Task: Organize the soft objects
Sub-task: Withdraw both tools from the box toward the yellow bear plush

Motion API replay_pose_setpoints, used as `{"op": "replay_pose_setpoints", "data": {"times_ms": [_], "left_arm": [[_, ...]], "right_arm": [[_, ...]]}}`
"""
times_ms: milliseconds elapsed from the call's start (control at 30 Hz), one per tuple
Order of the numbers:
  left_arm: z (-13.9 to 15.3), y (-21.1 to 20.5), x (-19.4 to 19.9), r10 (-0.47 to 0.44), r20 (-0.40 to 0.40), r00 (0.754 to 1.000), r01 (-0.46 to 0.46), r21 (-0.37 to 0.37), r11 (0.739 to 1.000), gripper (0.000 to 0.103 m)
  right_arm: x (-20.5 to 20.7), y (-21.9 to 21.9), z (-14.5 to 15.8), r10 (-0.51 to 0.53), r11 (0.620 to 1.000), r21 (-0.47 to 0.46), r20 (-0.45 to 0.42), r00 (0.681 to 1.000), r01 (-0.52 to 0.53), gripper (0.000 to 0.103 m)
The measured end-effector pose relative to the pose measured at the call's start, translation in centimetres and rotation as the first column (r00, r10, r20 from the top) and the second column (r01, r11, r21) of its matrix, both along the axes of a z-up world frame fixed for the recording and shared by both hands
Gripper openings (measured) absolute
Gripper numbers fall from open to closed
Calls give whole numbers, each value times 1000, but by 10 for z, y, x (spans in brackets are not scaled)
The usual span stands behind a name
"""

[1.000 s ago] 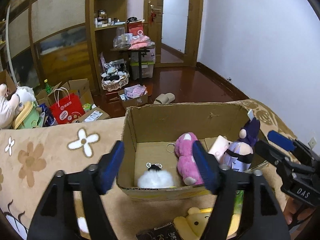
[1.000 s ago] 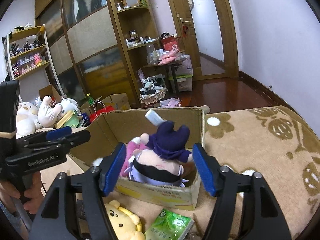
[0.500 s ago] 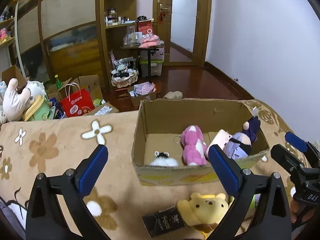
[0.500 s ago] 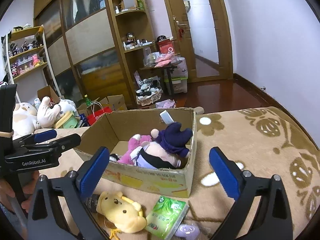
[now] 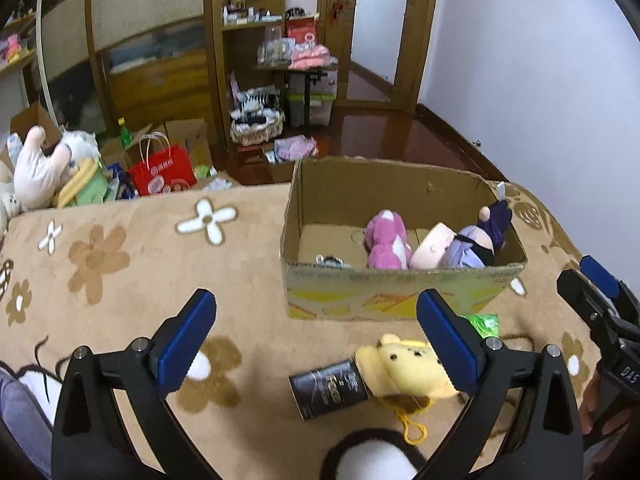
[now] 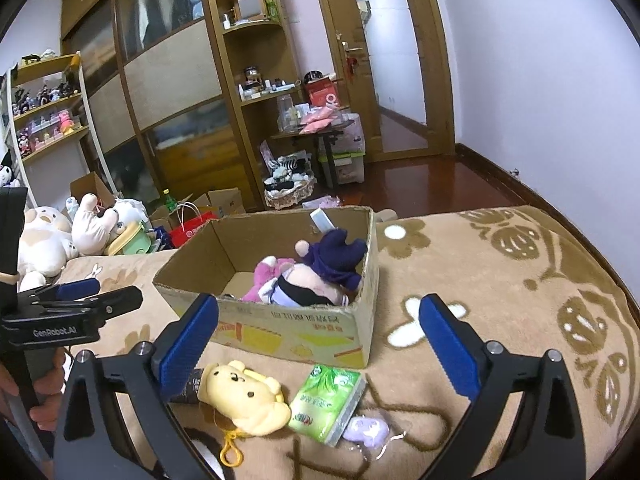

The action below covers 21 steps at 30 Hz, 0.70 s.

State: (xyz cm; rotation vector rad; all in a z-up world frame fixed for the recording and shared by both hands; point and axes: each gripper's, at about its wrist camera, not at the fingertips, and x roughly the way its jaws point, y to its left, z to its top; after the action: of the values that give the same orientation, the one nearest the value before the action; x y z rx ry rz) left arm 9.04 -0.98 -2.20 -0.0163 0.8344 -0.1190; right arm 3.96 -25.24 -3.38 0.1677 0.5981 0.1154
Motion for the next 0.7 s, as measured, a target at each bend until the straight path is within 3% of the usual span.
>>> {"op": "replay_pose_setpoints", "data": {"times_ms": [700], "left_arm": [[-20, 9, -22, 48, -155, 987, -46, 21, 999, 99]], "right_arm": [[-12, 4, -16, 1, 1000, -20, -66, 998, -2, 103]]}}
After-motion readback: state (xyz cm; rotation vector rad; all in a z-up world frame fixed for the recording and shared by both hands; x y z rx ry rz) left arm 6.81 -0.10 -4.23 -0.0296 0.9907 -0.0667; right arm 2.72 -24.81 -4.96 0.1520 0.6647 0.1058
